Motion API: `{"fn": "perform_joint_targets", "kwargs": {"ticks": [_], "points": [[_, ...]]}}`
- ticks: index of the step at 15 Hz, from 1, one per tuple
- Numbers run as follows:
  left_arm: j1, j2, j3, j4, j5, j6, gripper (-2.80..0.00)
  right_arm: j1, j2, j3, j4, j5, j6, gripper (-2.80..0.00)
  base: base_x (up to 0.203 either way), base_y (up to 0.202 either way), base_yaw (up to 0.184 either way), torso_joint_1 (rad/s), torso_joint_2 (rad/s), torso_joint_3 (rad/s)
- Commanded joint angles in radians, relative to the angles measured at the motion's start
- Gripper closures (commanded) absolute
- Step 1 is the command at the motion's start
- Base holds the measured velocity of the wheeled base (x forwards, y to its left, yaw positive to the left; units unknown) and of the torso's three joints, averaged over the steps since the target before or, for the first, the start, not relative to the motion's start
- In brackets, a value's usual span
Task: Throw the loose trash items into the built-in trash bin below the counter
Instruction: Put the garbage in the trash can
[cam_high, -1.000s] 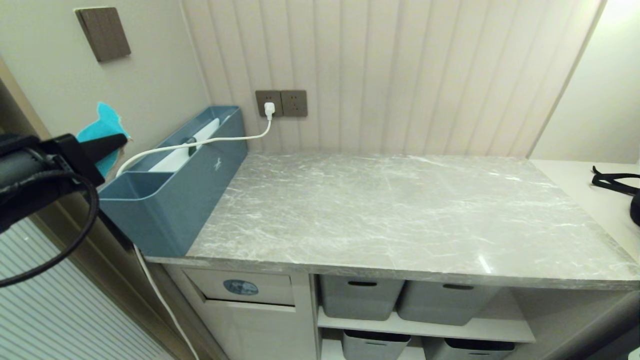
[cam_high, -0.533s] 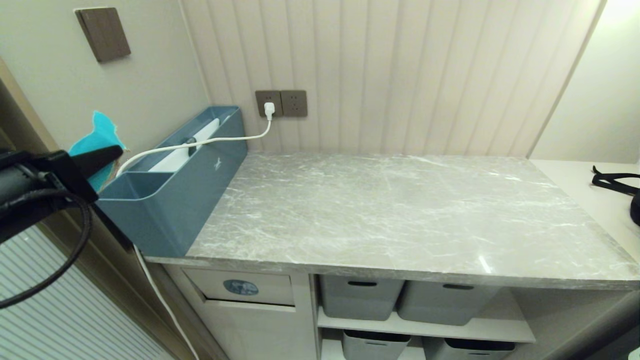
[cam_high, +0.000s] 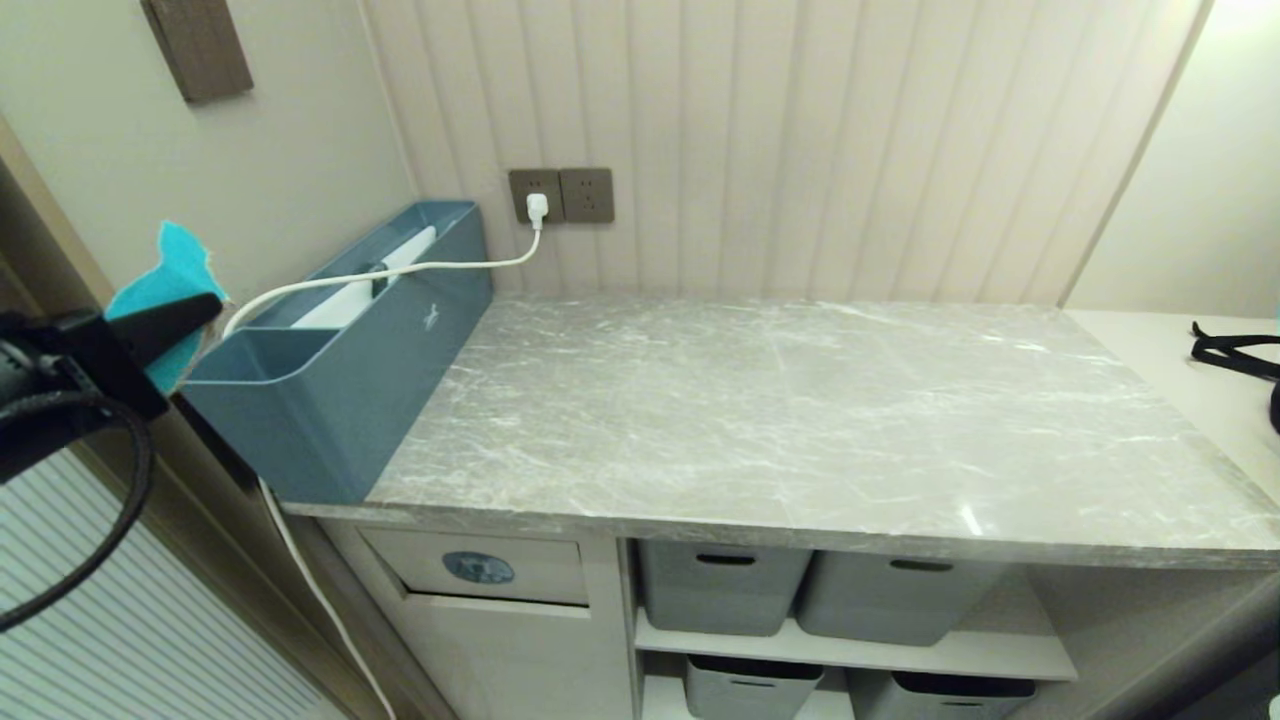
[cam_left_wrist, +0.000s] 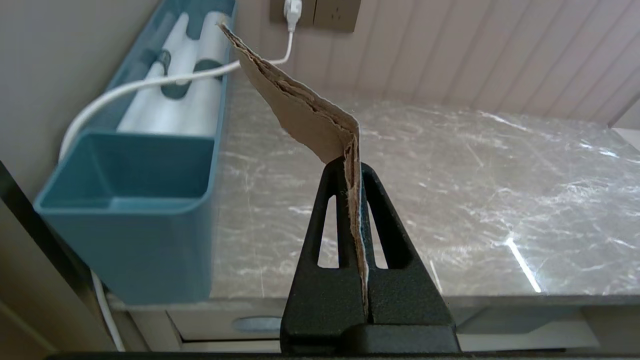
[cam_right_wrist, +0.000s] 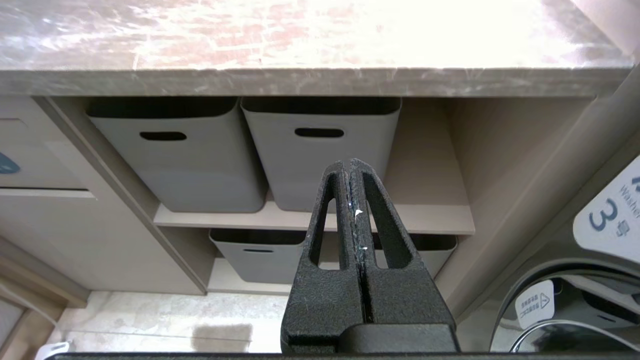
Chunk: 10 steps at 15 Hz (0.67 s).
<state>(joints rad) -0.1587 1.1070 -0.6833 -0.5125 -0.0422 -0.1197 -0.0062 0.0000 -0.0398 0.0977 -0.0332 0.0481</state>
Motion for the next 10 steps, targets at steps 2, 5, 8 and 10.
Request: {"fn": "perform_joint_targets", "kwargs": {"ticks": [2,5,8,10], "points": [[0.001,-0.028,0.054,-0.003,0.005,-0.003,0.0,0.0,0.002,0.0,0.001,-0.001,0.001,0.0,0.0,0.0,0.0,-0.166,0.35,0.18],[0.001,-0.059,0.136,-0.003,0.005,-0.003,0.0,0.0,0.002,-0.001,0.001,-0.001,0.001,0.0,0.0,0.0,0.0,-0.185,0.41,0.219],[0.001,-0.1,0.221,-0.005,0.005,-0.004,0.0,0.0,0.002,-0.001,0.001,-0.001,0.001,0.0,0.0,0.0,0.0,-0.246,0.54,0.287],[0.001,-0.13,0.267,-0.003,0.005,-0.006,0.0,0.0,0.002,0.0,0.001,-0.001,0.001,0.0,0.0,0.0,0.0,-0.249,0.56,0.299]]}}
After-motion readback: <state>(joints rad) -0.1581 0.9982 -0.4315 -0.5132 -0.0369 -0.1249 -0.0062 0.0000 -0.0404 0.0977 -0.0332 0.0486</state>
